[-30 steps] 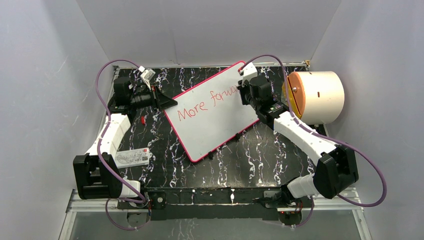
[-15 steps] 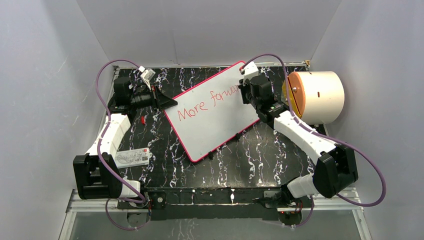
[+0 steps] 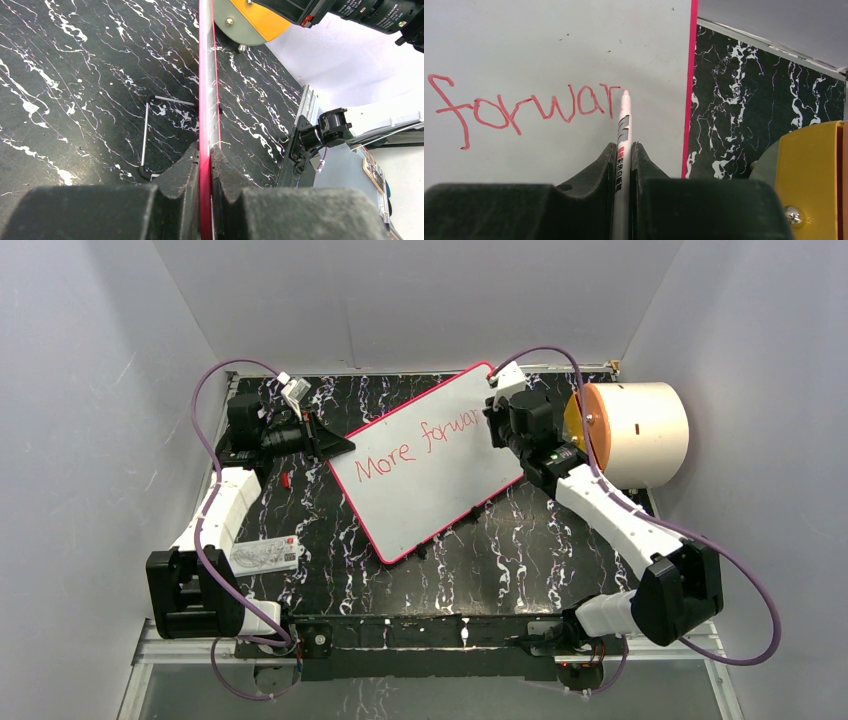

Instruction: Write a sentence on the whiteboard

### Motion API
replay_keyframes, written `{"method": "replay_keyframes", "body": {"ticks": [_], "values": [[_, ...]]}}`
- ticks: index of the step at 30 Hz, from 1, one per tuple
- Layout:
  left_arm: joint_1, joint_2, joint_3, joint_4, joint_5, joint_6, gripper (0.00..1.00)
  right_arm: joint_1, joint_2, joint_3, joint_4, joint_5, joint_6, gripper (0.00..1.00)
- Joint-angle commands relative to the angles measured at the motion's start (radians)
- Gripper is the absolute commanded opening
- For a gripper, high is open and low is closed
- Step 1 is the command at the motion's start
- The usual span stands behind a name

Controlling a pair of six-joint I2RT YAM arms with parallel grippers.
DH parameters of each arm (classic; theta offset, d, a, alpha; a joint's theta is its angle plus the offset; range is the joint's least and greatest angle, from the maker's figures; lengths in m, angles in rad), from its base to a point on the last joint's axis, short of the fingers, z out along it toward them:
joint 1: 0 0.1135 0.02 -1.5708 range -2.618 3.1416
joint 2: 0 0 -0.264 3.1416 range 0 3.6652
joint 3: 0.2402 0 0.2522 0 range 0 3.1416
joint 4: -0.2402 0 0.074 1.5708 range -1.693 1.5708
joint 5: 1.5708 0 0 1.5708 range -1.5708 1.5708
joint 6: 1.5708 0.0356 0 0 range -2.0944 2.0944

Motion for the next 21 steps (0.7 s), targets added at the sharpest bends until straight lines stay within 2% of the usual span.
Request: {"method": "replay_keyframes", "body": {"ticks": [1, 21], "values": [[-0.032, 0.035, -0.037, -0.115, -0.075, 0.066, 0.00, -0.023, -0.034, 0.015, -0.017, -0.029, 0.007, 0.00], [-0.032, 0.034, -0.039, -0.116, -0.068, 0.069, 0.00, -0.074, 0.024, 0.066, -0.002, -0.089, -0.008, 0.00]]}}
